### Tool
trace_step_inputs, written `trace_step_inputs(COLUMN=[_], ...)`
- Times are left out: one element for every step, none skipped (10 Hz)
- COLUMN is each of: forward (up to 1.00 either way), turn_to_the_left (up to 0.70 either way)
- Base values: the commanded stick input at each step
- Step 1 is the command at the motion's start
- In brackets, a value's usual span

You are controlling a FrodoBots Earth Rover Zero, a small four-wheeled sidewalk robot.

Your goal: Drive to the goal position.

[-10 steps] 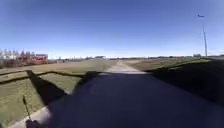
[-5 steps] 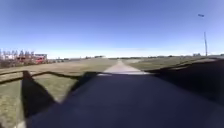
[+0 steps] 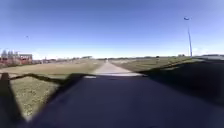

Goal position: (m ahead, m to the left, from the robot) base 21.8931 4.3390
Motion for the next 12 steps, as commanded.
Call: trace_step_inputs(forward=[1.00,1.00,1.00,1.00,1.00,1.00,1.00,1.00,1.00,1.00,1.00,1.00], turn_to_the_left=[0.00,0.00,-0.08,-0.09,-0.10,-0.24,-0.33,-0.04,-0.01,0.00,0.00,0.00])
